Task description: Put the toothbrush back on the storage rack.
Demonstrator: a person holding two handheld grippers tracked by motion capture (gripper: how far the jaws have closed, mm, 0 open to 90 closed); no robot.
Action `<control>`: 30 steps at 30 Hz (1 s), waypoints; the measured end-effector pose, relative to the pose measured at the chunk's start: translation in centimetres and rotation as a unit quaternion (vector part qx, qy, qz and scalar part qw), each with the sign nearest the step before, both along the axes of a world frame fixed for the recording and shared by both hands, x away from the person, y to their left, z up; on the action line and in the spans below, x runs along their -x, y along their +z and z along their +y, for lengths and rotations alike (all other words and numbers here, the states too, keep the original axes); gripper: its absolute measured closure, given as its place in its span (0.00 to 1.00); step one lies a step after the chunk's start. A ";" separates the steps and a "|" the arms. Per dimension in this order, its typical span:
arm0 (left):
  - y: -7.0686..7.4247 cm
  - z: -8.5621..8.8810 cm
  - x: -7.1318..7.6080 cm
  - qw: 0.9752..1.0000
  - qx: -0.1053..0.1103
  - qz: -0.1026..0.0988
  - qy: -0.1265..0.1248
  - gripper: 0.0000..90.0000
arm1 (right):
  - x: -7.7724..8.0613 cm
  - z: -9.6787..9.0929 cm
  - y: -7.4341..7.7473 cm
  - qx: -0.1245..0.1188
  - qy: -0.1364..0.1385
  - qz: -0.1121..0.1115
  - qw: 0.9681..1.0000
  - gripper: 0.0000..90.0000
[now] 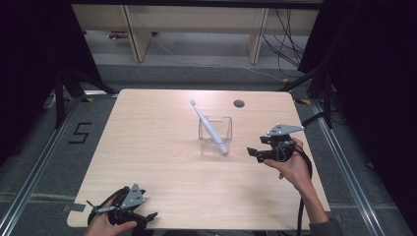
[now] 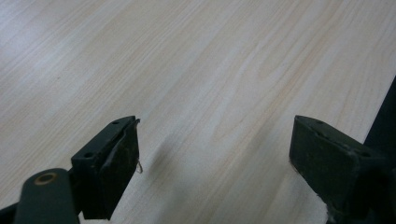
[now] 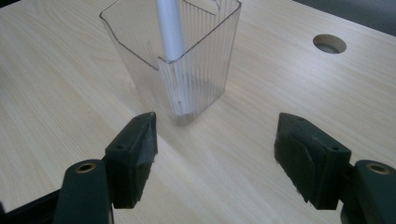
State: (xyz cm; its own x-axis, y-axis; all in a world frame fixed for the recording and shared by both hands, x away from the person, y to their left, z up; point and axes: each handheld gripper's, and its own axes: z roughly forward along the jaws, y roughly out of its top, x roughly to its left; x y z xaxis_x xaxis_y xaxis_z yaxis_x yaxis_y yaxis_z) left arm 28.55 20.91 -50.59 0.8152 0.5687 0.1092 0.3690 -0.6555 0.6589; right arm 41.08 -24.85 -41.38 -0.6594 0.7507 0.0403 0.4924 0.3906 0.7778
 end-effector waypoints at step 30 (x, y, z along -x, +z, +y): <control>-0.1 0.1 0.0 1.000 0.003 -0.005 0.000 0.17 | 2.6 0.7 -2.9 0.001 0.002 0.010 1.000 0.26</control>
